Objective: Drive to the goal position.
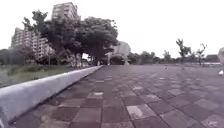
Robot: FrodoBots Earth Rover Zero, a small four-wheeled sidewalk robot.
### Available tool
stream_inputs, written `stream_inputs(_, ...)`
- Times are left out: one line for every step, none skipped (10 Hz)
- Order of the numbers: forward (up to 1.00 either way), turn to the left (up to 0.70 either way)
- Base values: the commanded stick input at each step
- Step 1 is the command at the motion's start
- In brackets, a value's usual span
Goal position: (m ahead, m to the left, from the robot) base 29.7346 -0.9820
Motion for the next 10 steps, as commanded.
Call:
stream_inputs(0.0, 0.0)
stream_inputs(0.0, 0.0)
stream_inputs(0.0, 0.0)
stream_inputs(0.0, 0.0)
stream_inputs(0.0, 0.0)
stream_inputs(0.0, 0.0)
stream_inputs(0.0, 0.0)
stream_inputs(0.0, 0.0)
stream_inputs(0.11, -0.01)
stream_inputs(1.0, -0.07)
